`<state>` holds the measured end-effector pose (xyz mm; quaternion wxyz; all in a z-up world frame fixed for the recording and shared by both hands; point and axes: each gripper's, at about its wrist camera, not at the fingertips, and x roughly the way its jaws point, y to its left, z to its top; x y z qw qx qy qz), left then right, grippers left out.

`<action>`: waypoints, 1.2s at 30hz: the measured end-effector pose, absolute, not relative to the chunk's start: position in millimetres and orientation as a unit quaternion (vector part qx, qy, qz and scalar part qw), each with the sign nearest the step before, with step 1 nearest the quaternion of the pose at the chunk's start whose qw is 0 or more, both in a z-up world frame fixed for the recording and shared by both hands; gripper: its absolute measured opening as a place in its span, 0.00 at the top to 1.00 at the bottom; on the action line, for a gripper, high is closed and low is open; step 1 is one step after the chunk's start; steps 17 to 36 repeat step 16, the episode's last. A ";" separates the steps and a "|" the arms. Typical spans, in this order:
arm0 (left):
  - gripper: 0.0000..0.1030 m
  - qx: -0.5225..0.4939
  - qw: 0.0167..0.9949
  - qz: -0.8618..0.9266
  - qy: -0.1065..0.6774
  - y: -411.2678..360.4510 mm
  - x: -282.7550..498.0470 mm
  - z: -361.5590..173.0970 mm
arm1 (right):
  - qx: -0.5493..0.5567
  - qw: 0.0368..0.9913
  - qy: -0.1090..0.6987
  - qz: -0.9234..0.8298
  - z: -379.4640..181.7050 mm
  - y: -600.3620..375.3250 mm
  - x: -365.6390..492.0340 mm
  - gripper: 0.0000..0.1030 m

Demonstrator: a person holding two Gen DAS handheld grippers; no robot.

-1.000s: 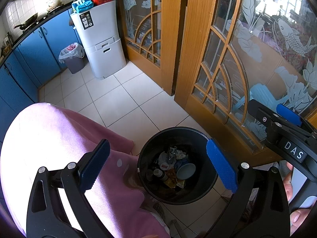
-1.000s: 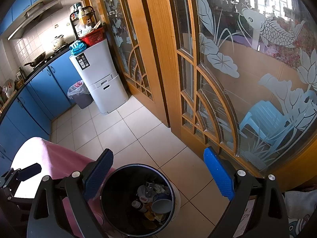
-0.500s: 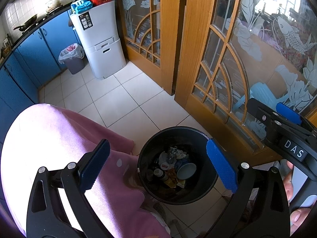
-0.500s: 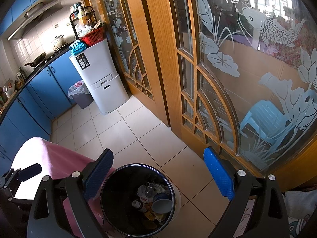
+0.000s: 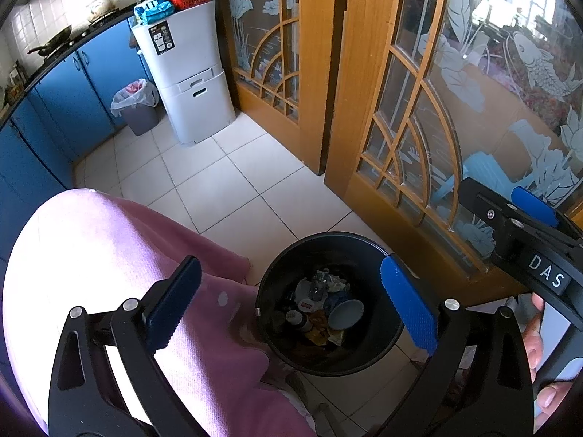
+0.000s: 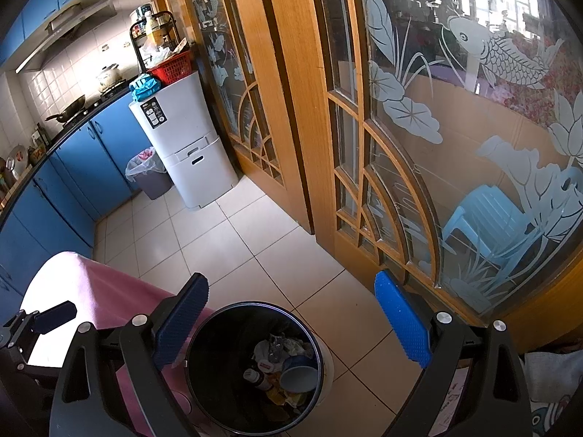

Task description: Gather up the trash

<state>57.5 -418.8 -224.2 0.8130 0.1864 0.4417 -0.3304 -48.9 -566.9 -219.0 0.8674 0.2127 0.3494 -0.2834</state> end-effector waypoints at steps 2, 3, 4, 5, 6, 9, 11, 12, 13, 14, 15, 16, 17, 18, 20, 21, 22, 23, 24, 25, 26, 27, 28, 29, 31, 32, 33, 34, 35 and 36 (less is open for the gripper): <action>0.05 0.186 0.813 -0.331 0.442 -417.6 57.5 -224.6 | 0.213 0.868 0.349 -0.283 -218.8 -566.1 -48.4 0.12; 0.05 0.186 0.813 -0.330 0.442 -417.5 57.6 -224.4 | 0.213 0.867 0.349 -0.283 -219.0 -566.2 -48.4 0.12; 0.05 0.186 0.814 -0.330 0.441 -417.4 57.1 -224.4 | 0.213 0.867 0.350 -0.284 -218.8 -565.9 -48.3 0.12; 0.05 0.186 0.814 -0.330 0.441 -417.3 57.3 -224.2 | 0.213 0.867 0.349 -0.283 -218.7 -565.9 -48.5 0.12; 0.05 0.185 0.814 -0.330 0.441 -417.2 57.4 -224.2 | 0.213 0.867 0.349 -0.283 -218.8 -566.1 -48.6 0.12; 0.05 0.183 0.812 -0.331 0.445 -416.7 57.6 -224.7 | 0.212 0.868 0.349 -0.283 -218.6 -566.7 -48.6 0.12; 0.05 0.182 0.811 -0.331 0.447 -416.9 57.7 -224.9 | 0.213 0.868 0.349 -0.283 -218.6 -566.1 -48.1 0.12; 0.05 0.182 0.810 -0.331 0.448 -417.2 57.7 -225.0 | 0.212 0.867 0.350 -0.283 -218.8 -566.7 -48.6 0.12; 0.05 0.182 0.810 -0.331 0.448 -416.8 57.6 -225.0 | 0.213 0.867 0.349 -0.283 -218.8 -566.8 -48.7 0.12; 0.05 0.182 0.810 -0.331 0.448 -416.7 57.5 -225.1 | 0.213 0.868 0.349 -0.283 -218.5 -566.2 -48.4 0.12; 0.05 0.182 0.810 -0.331 0.449 -416.9 57.4 -225.2 | 0.213 0.868 0.349 -0.283 -218.6 -566.3 -48.4 0.12; 0.05 0.182 0.810 -0.331 0.449 -417.2 57.2 -225.3 | 0.212 0.868 0.349 -0.283 -218.9 -566.9 -48.8 0.12; 0.05 0.182 0.810 -0.331 0.449 -417.2 57.2 -225.3 | 0.212 0.868 0.349 -0.283 -218.9 -566.9 -48.8 0.12; 0.05 0.182 0.810 -0.331 0.449 -417.2 57.2 -225.3 | 0.212 0.868 0.349 -0.283 -218.9 -566.9 -48.8 0.12; 0.05 0.182 0.810 -0.331 0.449 -417.2 57.2 -225.3 | 0.212 0.868 0.349 -0.283 -218.9 -566.9 -48.8 0.12; 0.05 0.182 0.810 -0.331 0.449 -417.2 57.2 -225.3 | 0.212 0.868 0.349 -0.283 -218.9 -566.9 -48.8 0.12; 0.05 0.182 0.810 -0.331 0.449 -417.2 57.2 -225.3 | 0.212 0.868 0.349 -0.283 -218.9 -566.9 -48.8 0.12; 0.05 0.182 0.810 -0.331 0.449 -417.2 57.2 -225.3 | 0.212 0.868 0.349 -0.283 -218.9 -566.9 -48.8 0.12; 0.05 0.182 0.810 -0.331 0.449 -417.2 57.2 -225.3 | 0.212 0.868 0.349 -0.283 -218.9 -566.9 -48.8 0.12; 0.05 0.182 0.810 -0.331 0.449 -417.2 57.2 -225.3 | 0.212 0.868 0.349 -0.283 -218.9 -566.9 -48.8 0.12; 0.05 0.182 0.810 -0.331 0.449 -417.2 57.2 -225.3 | 0.212 0.868 0.349 -0.283 -218.9 -566.9 -48.8 0.12; 0.05 0.182 0.810 -0.331 0.449 -417.2 57.2 -225.3 | 0.212 0.868 0.349 -0.283 -218.9 -566.9 -48.8 0.12; 0.05 0.182 0.810 -0.331 0.449 -417.2 57.2 -225.3 | 0.212 0.868 0.349 -0.283 -218.9 -566.9 -48.8 0.12; 0.05 0.182 0.810 -0.331 0.449 -417.2 57.2 -225.3 | 0.212 0.868 0.349 -0.283 -218.9 -566.9 -48.8 0.12; 0.05 0.182 0.810 -0.331 0.449 -417.2 57.2 -225.3 | 0.212 0.868 0.349 -0.283 -218.9 -566.9 -48.8 0.12; 0.05 0.182 0.810 -0.331 0.449 -417.2 57.2 -225.3 | 0.212 0.868 0.349 -0.283 -218.9 -566.9 -48.8 0.12; 0.05 0.182 0.810 -0.331 0.449 -417.2 57.2 -225.3 | 0.212 0.868 0.349 -0.283 -218.9 -566.9 -48.8 0.12; 0.05 0.182 0.810 -0.331 0.449 -417.2 57.2 -225.3 | 0.212 0.868 0.349 -0.283 -218.9 -566.9 -48.8 0.12; 0.05 0.182 0.810 -0.331 0.449 -417.2 57.2 -225.3 | 0.212 0.868 0.349 -0.283 -218.9 -566.9 -48.8 0.12; 0.05 0.182 0.810 -0.331 0.449 -417.2 57.2 -225.3 | 0.212 0.868 0.349 -0.283 -218.9 -566.9 -48.8 0.12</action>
